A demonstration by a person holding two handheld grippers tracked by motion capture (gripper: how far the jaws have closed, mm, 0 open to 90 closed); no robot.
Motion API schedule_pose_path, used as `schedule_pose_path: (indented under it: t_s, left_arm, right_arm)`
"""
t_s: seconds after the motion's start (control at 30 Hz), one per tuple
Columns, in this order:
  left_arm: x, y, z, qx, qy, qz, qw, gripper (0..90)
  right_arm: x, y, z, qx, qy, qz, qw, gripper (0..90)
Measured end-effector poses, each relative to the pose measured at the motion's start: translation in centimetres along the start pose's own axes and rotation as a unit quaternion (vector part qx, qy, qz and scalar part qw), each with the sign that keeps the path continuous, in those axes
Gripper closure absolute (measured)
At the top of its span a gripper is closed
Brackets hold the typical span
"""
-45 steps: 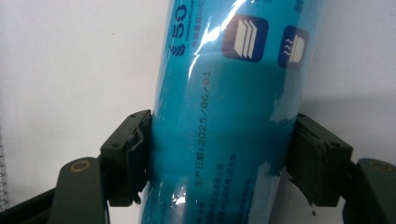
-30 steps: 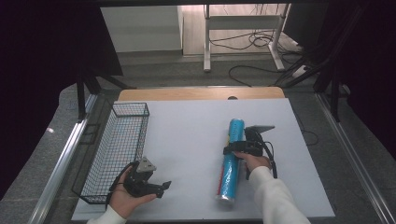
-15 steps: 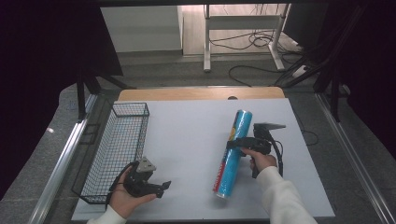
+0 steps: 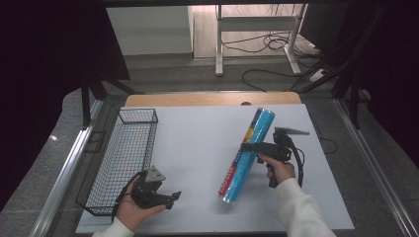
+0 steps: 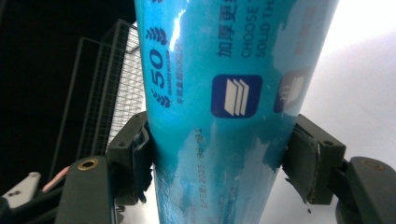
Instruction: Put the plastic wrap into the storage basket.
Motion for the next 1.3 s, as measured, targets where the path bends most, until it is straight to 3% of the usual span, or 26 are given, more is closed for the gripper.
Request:
schedule_pose_path:
  t_s: [0.17,0.47,0.6,0.67,0.73,0.77,0.8,0.83,0.87,0.9,0.93,1.0,1.03,1.1,1.23,1.3]
  left_arm:
    - [0.0,0.0,0.0,-0.001,0.0,0.001,1.0,16.7]
    - [0.2,0.0,0.3,0.009,0.012,-0.007,0.9999,16.7]
    - [0.6,0.3,1.0,0.02,0.032,-0.025,0.999,16.7]
    - [0.8,0.5,1.4,0.026,0.045,-0.035,0.998,16.7]
    - [1.0,0.9,1.9,0.032,0.054,-0.057,0.9964,16.7]
    - [1.2,1.3,2.4,0.036,0.064,-0.079,0.9942,16.7]
    - [1.2,1.3,2.4,0.036,0.064,-0.079,0.9942,16.7]
    - [1.4,1.7,3.1,0.042,0.072,-0.107,0.9907,16.7]
    - [1.4,1.7,3.1,0.042,0.072,-0.107,0.9907,16.5]
    - [1.6,2.1,3.8,0.055,0.082,-0.145,0.9845,16.4]
    - [1.6,2.1,3.8,0.055,0.082,-0.145,0.9845,16.0]
    - [1.7,2.5,4.8,0.061,0.09,-0.178,0.9779,15.5]
    - [1.7,2.7,5.4,0.064,0.092,-0.201,0.9732,15.1]
    - [1.7,3.1,6.3,0.063,0.096,-0.227,0.9672,12.9]
    - [0.9,3.5,8.0,0.063,0.097,-0.258,0.9591,10.6]
    - [0.2,3.6,8.7,0.072,0.092,-0.283,0.9518,10.0]
  right_arm:
    - [0.9,-0.6,0.4,0.023,0.018,0.022,0.9993,32.7]
    - [1.8,-2.0,0.1,0.05,0.014,0.051,0.9974,32.7]
    - [1.6,-2.6,-0.8,0.063,-0.001,0.063,0.996,32.8]
    - [1.4,-3.0,-1.4,0.069,-0.012,0.08,0.9944,32.8]
    - [1.3,-3.1,-1.6,0.068,-0.017,0.084,0.994,32.8]
    - [1.1,-3.4,-1.9,0.066,-0.02,0.093,0.9933,32.8]
    - [1.1,-3.4,-1.9,0.066,-0.02,0.093,0.9933,32.8]
    - [1.0,-3.7,-2.2,0.069,-0.023,0.101,0.9922,32.8]
    - [1.0,-3.7,-2.2,0.069,-0.023,0.101,0.9922,32.8]
    - [0.8,-4.0,-2.4,0.073,-0.029,0.11,0.9908,32.8]
    - [0.7,-4.2,-2.5,0.074,-0.032,0.115,0.9901,32.8]
    - [0.6,-4.3,-2.6,0.076,-0.034,0.119,0.9894,32.8]
    - [0.5,-4.5,-2.7,0.078,-0.036,0.122,0.9888,32.8]
    - [0.1,-5.0,-3.0,0.088,-0.042,0.129,0.9868,32.8]
    - [-0.3,-5.5,-3.2,0.095,-0.047,0.139,0.9845,32.8]
    - [-0.5,-5.8,-3.3,0.097,-0.05,0.144,0.9835,32.8]
Point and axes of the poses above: each handheld gripper's, and its own axes: x roughly backward along the jaws, z roughly out of its top, y roughly to its right, the point moved 5 cm from there along -x, roughly forward along the jaws, and after that the axes turned 3 degrees about y, right-handed, at the moved point
